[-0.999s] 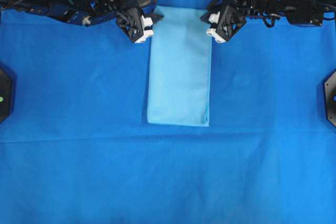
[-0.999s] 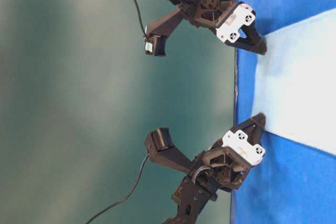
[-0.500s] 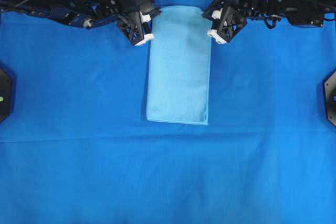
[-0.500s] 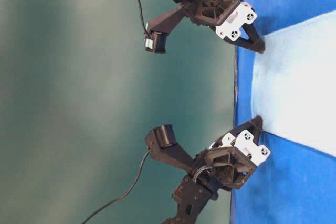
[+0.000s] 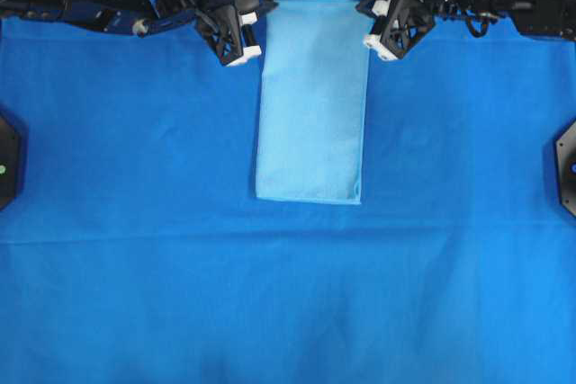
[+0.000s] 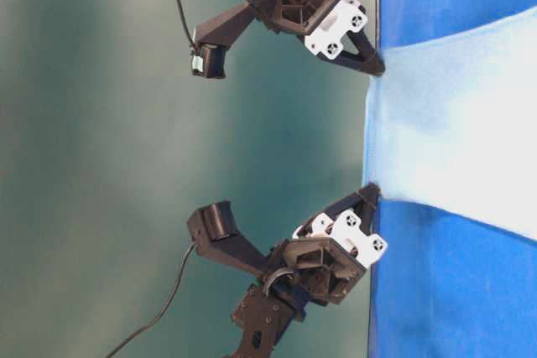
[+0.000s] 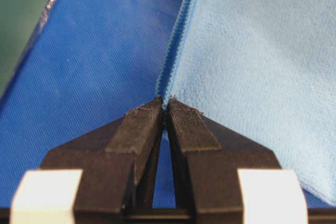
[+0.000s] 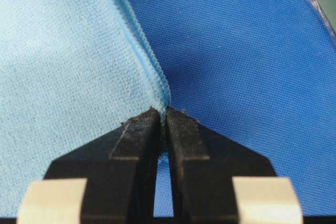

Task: Fold the light blue towel.
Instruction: 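Grasp the far end corners and fold them toward the near end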

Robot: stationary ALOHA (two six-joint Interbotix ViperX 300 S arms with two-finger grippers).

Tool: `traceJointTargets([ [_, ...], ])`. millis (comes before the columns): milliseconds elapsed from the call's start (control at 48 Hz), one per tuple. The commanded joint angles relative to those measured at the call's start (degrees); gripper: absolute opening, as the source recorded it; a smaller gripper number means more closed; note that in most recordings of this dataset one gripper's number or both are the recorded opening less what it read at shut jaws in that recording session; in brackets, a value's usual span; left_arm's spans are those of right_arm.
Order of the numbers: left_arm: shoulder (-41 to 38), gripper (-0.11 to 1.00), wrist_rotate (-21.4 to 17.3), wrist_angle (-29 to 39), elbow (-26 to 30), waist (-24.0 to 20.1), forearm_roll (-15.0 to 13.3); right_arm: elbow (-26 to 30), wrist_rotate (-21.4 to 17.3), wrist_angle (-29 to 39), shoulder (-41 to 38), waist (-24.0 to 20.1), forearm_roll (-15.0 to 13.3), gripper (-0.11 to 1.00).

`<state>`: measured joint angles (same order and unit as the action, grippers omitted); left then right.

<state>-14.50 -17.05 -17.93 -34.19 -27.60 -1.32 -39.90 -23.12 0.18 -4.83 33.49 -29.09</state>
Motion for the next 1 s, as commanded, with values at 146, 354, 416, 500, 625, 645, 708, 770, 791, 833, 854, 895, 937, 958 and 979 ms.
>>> traceJointTargets([
  [146,4.1,0.05,-0.1,2.6,-0.4,1.2,0.0,0.5,-0.7,0.1,2.8,-1.1,-0.2,0.05],
  [354,10.4,0.05,-0.3,9.1,-2.8,5.1,0.0,-1.1,-1.3,3.1,7.2,-6.9,0.5,0.05],
  [416,12.6,0.05,-0.3,10.5,-4.0,6.7,0.0,-1.5,-1.5,5.1,9.0,-9.2,1.1,0.05],
  [500,14.8,0.05,-0.3,11.1,-5.4,8.9,0.0,-2.0,-1.9,7.9,10.8,-12.7,1.9,0.05],
  [625,16.0,0.05,-0.1,11.3,-7.2,13.1,0.0,-2.9,-3.9,11.2,12.8,-18.0,2.9,0.05],
  [645,16.0,0.05,0.1,11.3,-7.4,13.8,0.0,-3.0,-4.3,11.5,12.9,-18.7,3.0,0.05],
  [708,16.1,0.05,0.7,12.0,-7.7,16.2,0.0,-3.3,-5.6,12.2,13.0,-20.8,3.1,0.05],
  [770,16.0,0.05,2.0,12.8,-7.9,18.7,0.0,-3.6,-6.9,13.2,13.0,-22.7,3.2,0.05],
  [791,15.9,0.05,2.7,13.0,-7.9,19.5,0.0,-3.7,-7.4,13.4,13.1,-23.3,3.2,0.05],
  [833,15.7,0.05,4.2,13.4,-7.9,20.7,0.0,-3.7,-8.3,14.2,13.0,-24.4,3.1,0.05],
  [854,15.7,0.05,4.8,13.4,-7.9,21.4,0.0,-3.7,-8.7,14.5,13.0,-25.0,3.2,0.05],
  [895,15.6,0.05,5.8,13.5,-8.1,22.7,0.0,-3.8,-9.6,14.9,13.0,-26.1,3.1,0.05],
  [937,15.3,0.05,6.4,13.6,-8.3,23.6,0.0,-3.9,-10.4,14.9,13.0,-27.1,3.2,0.05],
  [958,15.1,0.05,6.8,13.6,-8.3,24.2,0.0,-4.0,-10.7,15.0,13.0,-27.5,3.2,0.05],
  [979,14.9,0.05,7.2,13.6,-8.5,24.7,0.0,-4.0,-11.1,14.9,13.0,-27.9,3.2,0.05],
])
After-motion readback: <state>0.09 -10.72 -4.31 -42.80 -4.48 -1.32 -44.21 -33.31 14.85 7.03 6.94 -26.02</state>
